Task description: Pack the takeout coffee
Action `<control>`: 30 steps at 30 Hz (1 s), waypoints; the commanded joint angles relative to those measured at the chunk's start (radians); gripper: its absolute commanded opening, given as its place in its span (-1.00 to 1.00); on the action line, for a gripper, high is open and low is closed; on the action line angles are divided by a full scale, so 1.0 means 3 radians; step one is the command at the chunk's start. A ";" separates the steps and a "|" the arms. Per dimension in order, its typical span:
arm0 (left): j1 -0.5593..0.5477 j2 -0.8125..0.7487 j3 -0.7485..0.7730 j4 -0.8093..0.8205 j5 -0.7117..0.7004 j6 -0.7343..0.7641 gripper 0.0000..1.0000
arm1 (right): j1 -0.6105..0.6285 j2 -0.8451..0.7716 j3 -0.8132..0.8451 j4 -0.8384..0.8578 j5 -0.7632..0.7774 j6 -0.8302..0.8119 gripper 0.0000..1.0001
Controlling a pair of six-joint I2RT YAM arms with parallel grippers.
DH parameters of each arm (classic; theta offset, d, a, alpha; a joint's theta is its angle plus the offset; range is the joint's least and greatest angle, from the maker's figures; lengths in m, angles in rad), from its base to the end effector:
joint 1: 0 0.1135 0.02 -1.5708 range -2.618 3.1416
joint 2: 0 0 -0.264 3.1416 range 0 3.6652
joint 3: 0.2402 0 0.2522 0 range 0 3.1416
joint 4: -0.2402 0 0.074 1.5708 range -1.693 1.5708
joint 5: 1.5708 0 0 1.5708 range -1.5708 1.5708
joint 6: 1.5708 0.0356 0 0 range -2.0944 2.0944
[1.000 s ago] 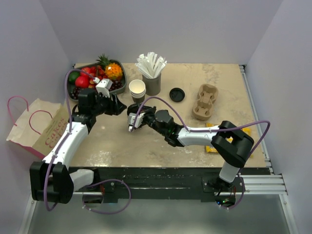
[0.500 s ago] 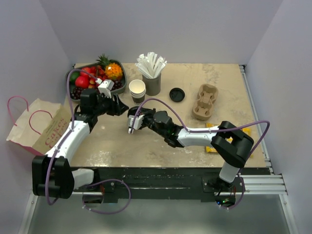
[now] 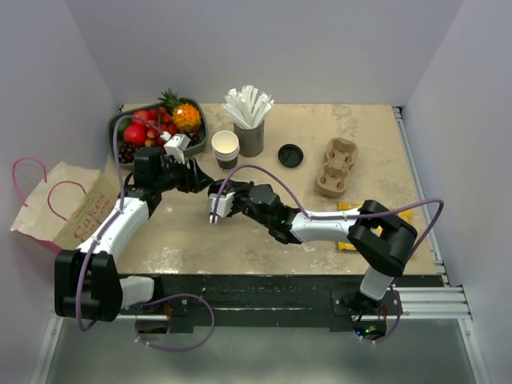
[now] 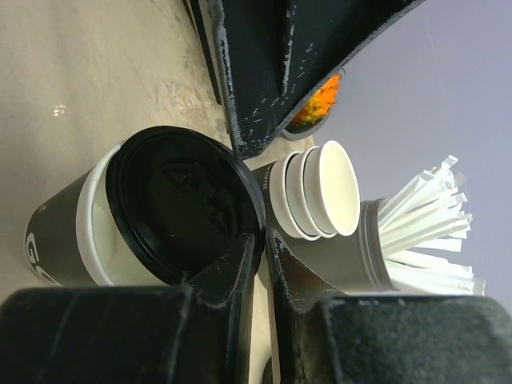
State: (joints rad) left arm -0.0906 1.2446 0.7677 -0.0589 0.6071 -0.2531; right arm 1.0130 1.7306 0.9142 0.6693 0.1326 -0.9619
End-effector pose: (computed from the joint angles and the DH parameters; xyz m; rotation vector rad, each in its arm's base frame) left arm 0.2664 -0.0446 0.2517 0.2007 2.1012 -0.8436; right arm 0.2060 0.3213 0.2207 -1.3768 1.0263 -0.0760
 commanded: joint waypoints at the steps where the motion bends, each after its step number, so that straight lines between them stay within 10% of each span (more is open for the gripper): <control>1: 0.0026 -0.0002 -0.0043 0.0273 0.0165 -0.0046 0.11 | 0.0059 -0.0195 0.0051 -0.0109 0.0008 0.0051 -0.68; 30: 0.0021 0.0090 0.0023 0.0002 0.0691 0.0164 0.08 | 0.0090 -0.0384 0.0358 -0.0978 -0.0012 0.0660 -0.33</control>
State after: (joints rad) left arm -0.0906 1.2694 0.7551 -0.0647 0.7555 -0.2352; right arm 1.0351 1.6470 0.9592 0.4046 0.1387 -0.8242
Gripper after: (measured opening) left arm 0.541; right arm 0.332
